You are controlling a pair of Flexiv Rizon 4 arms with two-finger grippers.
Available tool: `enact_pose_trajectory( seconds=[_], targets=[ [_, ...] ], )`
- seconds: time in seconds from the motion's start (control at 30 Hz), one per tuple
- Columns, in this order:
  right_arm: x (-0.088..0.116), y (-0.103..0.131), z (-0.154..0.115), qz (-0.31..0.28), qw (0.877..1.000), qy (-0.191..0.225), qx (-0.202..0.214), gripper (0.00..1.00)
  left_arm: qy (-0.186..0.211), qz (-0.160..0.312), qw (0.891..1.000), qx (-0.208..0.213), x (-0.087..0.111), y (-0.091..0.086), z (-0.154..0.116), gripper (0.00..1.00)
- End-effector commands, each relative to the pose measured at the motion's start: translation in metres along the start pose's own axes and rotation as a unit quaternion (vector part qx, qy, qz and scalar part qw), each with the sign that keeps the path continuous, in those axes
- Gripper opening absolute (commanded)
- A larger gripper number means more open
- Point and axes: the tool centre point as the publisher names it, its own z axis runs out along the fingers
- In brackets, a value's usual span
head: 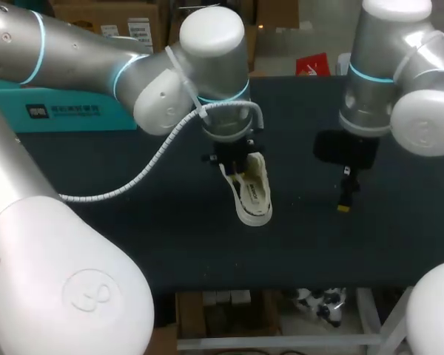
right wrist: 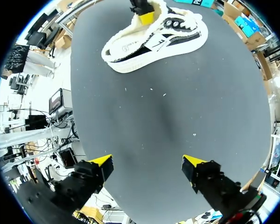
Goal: Open the shoe tongue, take the insole out of the shoe, put the insole back into the shoe, and pack the shoe into the shoebox
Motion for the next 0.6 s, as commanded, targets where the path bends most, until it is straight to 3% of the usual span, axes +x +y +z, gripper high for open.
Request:
enact_pose_trajectory(
  seconds=[0.03,0.13,0.27,0.47,0.6],
  targets=[
    [-0.002,-0.001,-0.002,-0.021,1.0,-0.009,0.005,1.0,0.027,0.018,0.999,0.014,-0.013,0.002,-0.011,0.0],
    [-0.003,-0.01,-0.009,-0.073,0.997,-0.036,0.006,1.0,0.044,0.043,0.998,0.032,-0.021,-0.002,-0.015,0.0],
    [-0.007,-0.018,-0.015,-0.153,0.986,-0.056,-0.03,1.0,0.06,0.077,0.994,0.052,-0.031,-0.007,-0.017,0.0],
    [-0.024,-0.007,-0.024,-0.254,0.966,-0.043,-0.036,1.0,0.091,0.134,0.985,0.06,-0.039,-0.014,-0.02,0.0],
    [-0.035,0.007,-0.032,-0.28,0.96,0.004,-0.003,1.0,0.104,0.16,0.98,0.063,-0.043,-0.018,-0.021,0.0]
  ],
)
